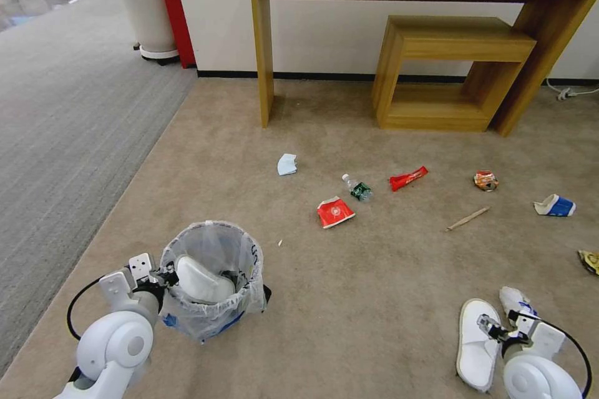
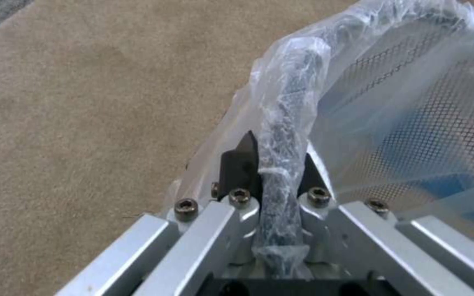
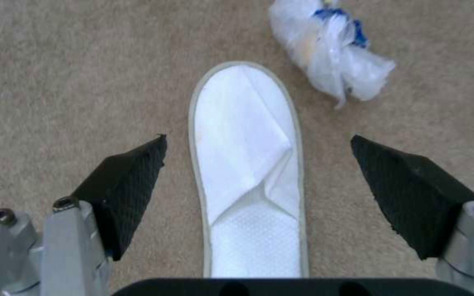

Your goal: Pick up the trash bin and place the garbage on the floor into it.

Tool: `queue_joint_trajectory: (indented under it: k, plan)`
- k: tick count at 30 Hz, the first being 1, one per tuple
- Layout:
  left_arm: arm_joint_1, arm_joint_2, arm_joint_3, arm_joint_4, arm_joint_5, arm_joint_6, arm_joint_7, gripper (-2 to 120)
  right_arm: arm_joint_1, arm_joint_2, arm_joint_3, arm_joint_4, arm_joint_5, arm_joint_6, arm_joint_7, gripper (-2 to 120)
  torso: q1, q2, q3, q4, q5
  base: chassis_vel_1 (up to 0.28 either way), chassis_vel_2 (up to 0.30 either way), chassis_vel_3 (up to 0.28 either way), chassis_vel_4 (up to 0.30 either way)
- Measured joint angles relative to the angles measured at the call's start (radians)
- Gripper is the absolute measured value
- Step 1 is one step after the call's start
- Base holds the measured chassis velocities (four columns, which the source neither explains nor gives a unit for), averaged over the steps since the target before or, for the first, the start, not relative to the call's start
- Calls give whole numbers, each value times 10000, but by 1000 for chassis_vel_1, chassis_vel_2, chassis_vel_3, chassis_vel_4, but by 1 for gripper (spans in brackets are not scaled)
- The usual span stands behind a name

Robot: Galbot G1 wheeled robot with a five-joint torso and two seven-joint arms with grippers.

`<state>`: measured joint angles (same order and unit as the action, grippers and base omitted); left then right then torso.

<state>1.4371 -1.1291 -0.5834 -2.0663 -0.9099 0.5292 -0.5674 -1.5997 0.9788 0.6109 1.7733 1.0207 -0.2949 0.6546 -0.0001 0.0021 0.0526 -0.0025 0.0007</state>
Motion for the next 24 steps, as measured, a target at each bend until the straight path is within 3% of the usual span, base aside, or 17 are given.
queue_joint_trajectory:
  k: [6, 24]
  plan:
    - [71, 38, -108, -37, -33, -14, 9, 2, 266, -24, -191, -683, -53, 191, -798, 93, 0, 0, 0, 1, 2, 0, 0, 0, 0]
    - [90, 102, -222, -35, -96, -93, 86, 2, 49, -11, 300, -1719, -567, 507, -1045, 92, 1, 0, 0, -1, 0, 0, 0, 0, 0]
